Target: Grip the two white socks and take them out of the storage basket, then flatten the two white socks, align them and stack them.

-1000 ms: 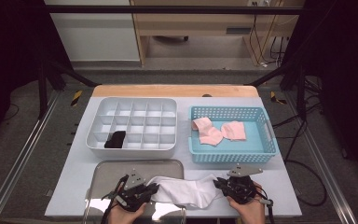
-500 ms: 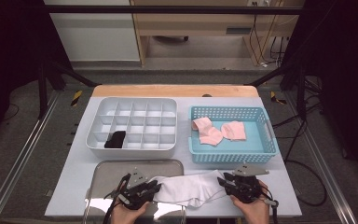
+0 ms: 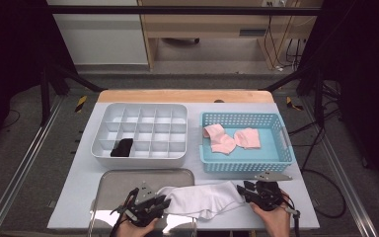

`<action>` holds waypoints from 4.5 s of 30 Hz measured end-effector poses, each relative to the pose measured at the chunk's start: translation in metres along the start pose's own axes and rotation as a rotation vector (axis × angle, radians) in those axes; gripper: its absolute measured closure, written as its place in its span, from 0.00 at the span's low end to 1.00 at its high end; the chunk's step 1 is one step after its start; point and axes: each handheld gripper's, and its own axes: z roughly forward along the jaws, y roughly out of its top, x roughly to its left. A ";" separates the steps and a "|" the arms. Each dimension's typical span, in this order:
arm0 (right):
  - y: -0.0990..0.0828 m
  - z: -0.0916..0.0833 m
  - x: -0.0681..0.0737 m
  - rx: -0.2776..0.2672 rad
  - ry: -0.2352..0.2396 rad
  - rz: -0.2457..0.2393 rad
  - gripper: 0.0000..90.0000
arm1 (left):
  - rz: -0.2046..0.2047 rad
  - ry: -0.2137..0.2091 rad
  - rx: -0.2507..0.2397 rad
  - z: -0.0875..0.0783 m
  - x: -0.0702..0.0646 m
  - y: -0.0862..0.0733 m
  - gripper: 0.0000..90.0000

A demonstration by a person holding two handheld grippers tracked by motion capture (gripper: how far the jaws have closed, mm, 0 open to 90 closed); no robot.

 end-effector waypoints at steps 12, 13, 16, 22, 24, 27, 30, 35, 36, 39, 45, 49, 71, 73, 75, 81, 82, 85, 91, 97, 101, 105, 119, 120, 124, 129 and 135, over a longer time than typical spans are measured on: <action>-0.002 -0.007 0.006 0.010 0.041 0.041 0.95 | -0.029 -0.036 -0.047 -0.009 0.001 0.004 0.95; -0.002 -0.010 0.005 -0.007 0.031 0.048 0.95 | -0.032 -0.042 -0.052 -0.012 0.002 0.004 0.95; -0.001 -0.017 0.003 -0.041 0.014 0.057 0.95 | -0.041 -0.044 -0.064 -0.017 0.004 0.005 0.95; 0.002 -0.035 0.007 -0.113 0.011 0.072 0.95 | -0.070 -0.051 -0.089 -0.034 0.015 0.007 0.95; 0.004 -0.037 0.011 -0.110 0.025 0.072 0.96 | -0.092 -0.049 -0.093 -0.039 0.024 0.007 0.95; 0.006 -0.037 0.017 -0.098 0.040 0.071 0.96 | -0.110 -0.045 -0.088 -0.040 0.032 0.007 0.94; 0.006 -0.034 0.021 -0.078 0.042 0.068 0.96 | -0.110 -0.040 -0.080 -0.041 0.035 0.007 0.94; 0.006 -0.028 0.023 -0.044 0.054 0.076 0.96 | -0.116 -0.041 -0.085 -0.043 0.038 0.009 0.94; 0.006 -0.028 0.024 -0.042 0.058 0.078 0.96 | -0.117 -0.037 -0.087 -0.045 0.040 0.009 0.94; 0.005 -0.028 0.025 -0.040 0.062 0.081 0.96 | -0.123 -0.041 -0.091 -0.046 0.041 0.009 0.93; 0.000 -0.016 0.027 0.018 0.059 0.080 0.96 | -0.133 -0.016 -0.073 -0.041 0.045 0.008 0.92; -0.001 -0.012 0.030 0.032 0.060 0.067 0.95 | -0.137 -0.007 -0.079 -0.039 0.049 0.008 0.93; -0.004 -0.017 0.024 0.009 -0.003 0.032 0.95 | -0.059 -0.064 -0.045 -0.018 0.021 0.009 0.95; -0.004 -0.017 0.024 0.012 -0.007 0.035 0.95 | -0.051 -0.044 -0.030 -0.013 0.020 0.009 0.95; -0.003 -0.018 0.023 0.006 -0.014 0.037 0.95 | -0.045 -0.034 -0.040 -0.011 0.020 0.010 0.95; -0.003 -0.019 0.024 -0.001 -0.006 0.030 0.95 | -0.043 -0.019 -0.094 -0.015 0.020 0.015 0.95; -0.003 -0.019 0.024 -0.001 -0.006 0.030 0.95 | -0.043 -0.019 -0.094 -0.015 0.020 0.015 0.95; -0.004 -0.016 0.025 0.017 0.008 0.023 0.94 | -0.026 0.028 -0.064 -0.006 0.021 0.013 0.91; -0.007 -0.017 0.021 0.008 -0.003 0.037 0.84 | 0.003 0.104 -0.060 -0.004 0.024 0.010 0.68; -0.010 -0.011 0.019 0.031 0.008 0.030 0.81 | -0.024 0.067 -0.028 0.001 0.028 0.008 0.75; -0.009 -0.007 0.020 0.038 0.022 0.022 0.92 | -0.030 0.052 -0.015 0.002 0.026 0.008 0.87; -0.003 -0.010 0.022 -0.021 -0.003 -0.011 0.95 | -0.040 0.037 -0.014 0.001 0.027 0.007 0.90; -0.012 -0.005 0.018 0.040 0.023 0.030 0.77 | -0.056 0.023 -0.028 -0.005 0.031 0.007 0.88; -0.013 -0.002 0.018 0.051 0.029 0.039 0.77 | -0.056 0.023 -0.023 -0.004 0.031 0.007 0.89; -0.011 -0.001 0.022 0.061 0.030 0.039 0.89 | -0.051 0.029 -0.013 -0.003 0.030 0.007 0.93; -0.007 -0.003 0.019 0.072 0.033 0.038 0.92 | -0.052 0.022 -0.023 -0.004 0.028 0.008 0.94; -0.002 -0.003 0.002 0.055 -0.051 0.016 0.91 | -0.022 0.007 -0.027 0.000 0.018 0.009 0.94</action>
